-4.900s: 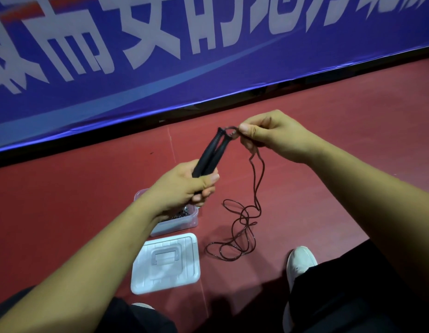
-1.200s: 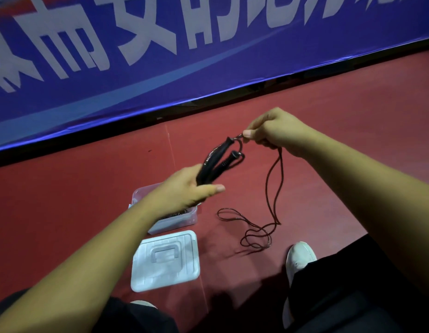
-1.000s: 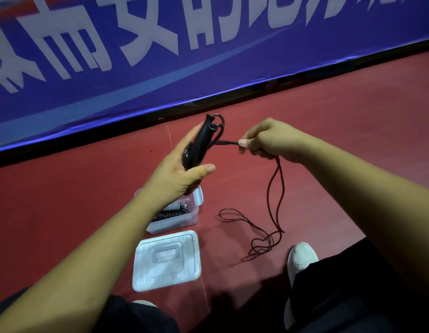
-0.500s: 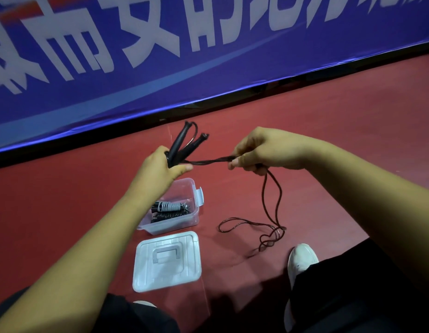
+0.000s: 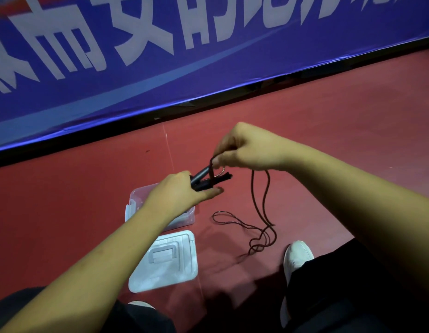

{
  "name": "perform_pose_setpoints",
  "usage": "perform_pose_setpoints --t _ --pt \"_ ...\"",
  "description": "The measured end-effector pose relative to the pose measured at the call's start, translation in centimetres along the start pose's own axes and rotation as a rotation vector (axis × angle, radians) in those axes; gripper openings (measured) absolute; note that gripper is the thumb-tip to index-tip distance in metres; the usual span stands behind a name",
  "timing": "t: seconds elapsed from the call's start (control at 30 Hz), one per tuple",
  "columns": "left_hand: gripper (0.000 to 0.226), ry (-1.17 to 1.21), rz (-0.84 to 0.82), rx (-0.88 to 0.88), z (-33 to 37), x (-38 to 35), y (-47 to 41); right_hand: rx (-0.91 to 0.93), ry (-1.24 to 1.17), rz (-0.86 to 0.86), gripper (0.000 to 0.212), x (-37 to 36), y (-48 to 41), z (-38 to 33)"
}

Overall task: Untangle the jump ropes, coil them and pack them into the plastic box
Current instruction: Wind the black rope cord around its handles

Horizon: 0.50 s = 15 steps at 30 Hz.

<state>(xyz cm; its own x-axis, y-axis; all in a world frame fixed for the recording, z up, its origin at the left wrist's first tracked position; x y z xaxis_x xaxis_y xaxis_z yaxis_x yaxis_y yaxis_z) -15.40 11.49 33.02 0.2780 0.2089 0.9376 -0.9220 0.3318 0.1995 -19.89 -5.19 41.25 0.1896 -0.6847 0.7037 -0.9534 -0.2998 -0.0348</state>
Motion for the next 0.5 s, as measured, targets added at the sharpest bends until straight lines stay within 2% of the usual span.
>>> perform_pose_setpoints --t 0.1,0.3,0.4,0.5 --pt "0.052 -0.007 -0.044 -0.088 1.3 0.1 0.7 0.001 0.000 0.126 0.010 1.3 -0.2 1.0" --pt "0.027 -0.026 -0.185 -0.320 1.9 -1.0 1.3 0.067 0.082 0.104 0.012 0.2 -0.8 1.2" --pt "0.026 0.113 -0.244 -0.418 2.4 -0.5 1.8 0.008 0.042 0.126 0.017 1.0 -0.8 2.5" --pt "0.015 0.407 -0.195 -0.445 2.8 0.7 2.0 -0.060 -0.016 0.110 0.012 1.5 -0.9 4.5"
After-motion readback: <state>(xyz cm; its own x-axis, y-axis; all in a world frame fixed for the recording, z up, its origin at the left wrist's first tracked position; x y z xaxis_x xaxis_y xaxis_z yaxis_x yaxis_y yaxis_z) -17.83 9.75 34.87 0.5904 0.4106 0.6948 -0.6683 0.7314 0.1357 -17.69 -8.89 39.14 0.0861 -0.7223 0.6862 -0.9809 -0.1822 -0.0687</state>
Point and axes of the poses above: each hand's wrist, its own y-axis away from the middle knuckle, its own x-axis out of the back of the hand, z = x × y, the point moved 4 cm from there along -y, towards the middle knuckle, and after that the axes turned 5 degrees about x, right-handed, at the moved point
